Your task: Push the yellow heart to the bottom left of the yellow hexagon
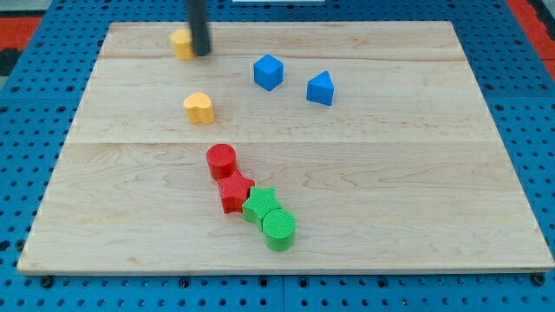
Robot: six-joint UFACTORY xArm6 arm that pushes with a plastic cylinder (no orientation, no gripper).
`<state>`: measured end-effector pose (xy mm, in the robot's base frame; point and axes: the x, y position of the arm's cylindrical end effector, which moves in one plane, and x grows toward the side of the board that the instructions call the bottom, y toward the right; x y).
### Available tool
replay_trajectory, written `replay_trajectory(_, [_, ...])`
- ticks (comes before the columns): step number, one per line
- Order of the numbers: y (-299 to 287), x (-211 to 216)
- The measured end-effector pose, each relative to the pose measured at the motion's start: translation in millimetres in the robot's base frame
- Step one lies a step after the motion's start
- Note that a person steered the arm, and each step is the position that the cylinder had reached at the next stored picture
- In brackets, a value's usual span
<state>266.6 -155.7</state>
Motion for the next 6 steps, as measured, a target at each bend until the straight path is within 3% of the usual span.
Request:
replay_trajectory(1, [21.1,13.5])
replay_trajectory(2, [98.8,38.5])
replay_trajectory(3, [125.3,114.4])
replay_trajectory(4, [104.7,156.8])
replay_trajectory(6, [-5.6,72.3])
